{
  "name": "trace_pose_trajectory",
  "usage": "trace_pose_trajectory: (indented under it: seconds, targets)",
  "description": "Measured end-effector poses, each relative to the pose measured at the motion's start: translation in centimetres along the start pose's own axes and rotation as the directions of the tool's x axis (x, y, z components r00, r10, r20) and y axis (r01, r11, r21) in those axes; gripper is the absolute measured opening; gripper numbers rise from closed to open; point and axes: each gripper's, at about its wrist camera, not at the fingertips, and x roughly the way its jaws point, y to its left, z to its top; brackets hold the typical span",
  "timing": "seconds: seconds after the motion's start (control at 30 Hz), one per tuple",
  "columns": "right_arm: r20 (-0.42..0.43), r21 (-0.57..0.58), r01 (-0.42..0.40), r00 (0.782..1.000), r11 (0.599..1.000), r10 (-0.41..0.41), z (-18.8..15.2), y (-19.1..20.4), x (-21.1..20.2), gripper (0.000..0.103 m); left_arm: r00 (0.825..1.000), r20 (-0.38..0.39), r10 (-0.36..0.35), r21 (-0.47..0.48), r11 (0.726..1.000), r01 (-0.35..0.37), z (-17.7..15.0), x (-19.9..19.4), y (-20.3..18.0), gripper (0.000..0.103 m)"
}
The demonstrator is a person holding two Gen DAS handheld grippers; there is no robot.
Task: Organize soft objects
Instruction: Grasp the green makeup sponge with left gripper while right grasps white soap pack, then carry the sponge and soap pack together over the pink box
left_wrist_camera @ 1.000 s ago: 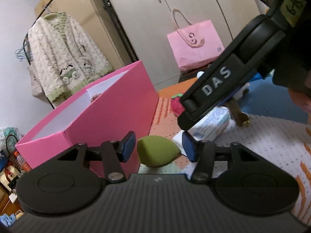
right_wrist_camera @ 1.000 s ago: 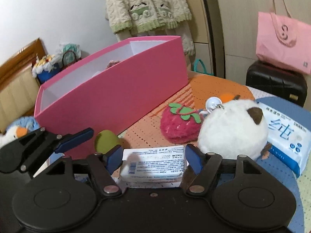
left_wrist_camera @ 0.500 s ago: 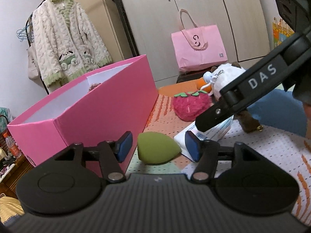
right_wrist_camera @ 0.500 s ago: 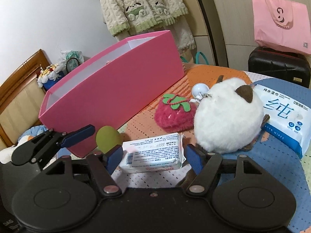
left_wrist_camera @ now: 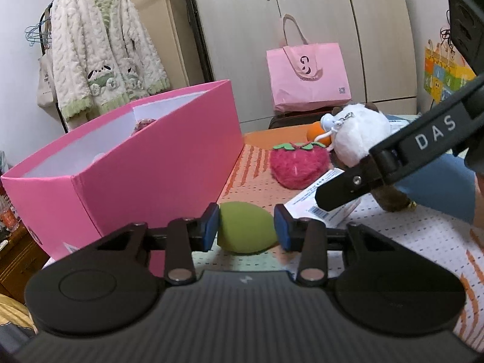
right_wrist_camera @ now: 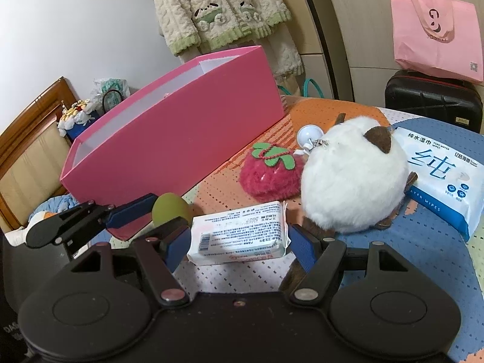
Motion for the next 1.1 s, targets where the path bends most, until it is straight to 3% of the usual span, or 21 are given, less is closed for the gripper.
trace_pose_trajectory:
  seconds: [0.2, 0.37, 0.53, 0.7, 0.8, 0.9, 1.1]
  targets:
    - [-0.008, -0.068, 0.025, 1.000, 0.997, -0.025, -0.2, 0.8, -0.4, 0.077, 0.998, -0.049, -0.035, -0.017, 0.999, 0.034, 0.0, 0.5, 0.3, 0.044]
    - [-0.009, -0.104, 0.015, 1.000, 0.994, -0.017, -0.9, 0.9, -1.1, 0.077, 0.997, -0.040, -0.058, -0.028, 0.998, 0.057, 0.2, 0.1, 0.7, 0.040]
    - [-0.017, -0.183, 0.054, 0.998, 0.982, -0.058, -1.7, 1.9, -1.1, 0.081, 0.996, -0.023, -0.084, -0.042, 0.996, 0.083, 0.3, -1.2, 0.9, 0.040]
    - [-0.013, -0.290, 0.114, 0.992, 0.950, -0.123, -2.3, 3.6, 0.0, 0.088, 0.990, -0.052, -0.128, -0.136, 0.983, 0.120, 0.4, -1.6, 2.3, 0.040]
    - [0.001, -0.291, 0.129, 0.991, 0.948, -0.135, -2.3, 3.7, 0.5, 0.089, 0.992, -0.044, -0.119, -0.163, 0.980, 0.111, 0.5, -1.6, 2.9, 0.041]
    - [-0.005, -0.331, 0.156, 0.986, 0.931, -0.167, -2.6, 4.2, 1.3, 0.090, 0.984, -0.058, -0.170, -0.201, 0.967, 0.155, 0.7, -1.9, 3.6, 0.041]
    - [0.005, -0.346, 0.197, 0.978, 0.917, -0.208, -2.3, 5.4, 2.3, 0.097, 0.979, -0.053, -0.197, -0.219, 0.959, 0.182, 0.9, -2.4, 3.8, 0.041]
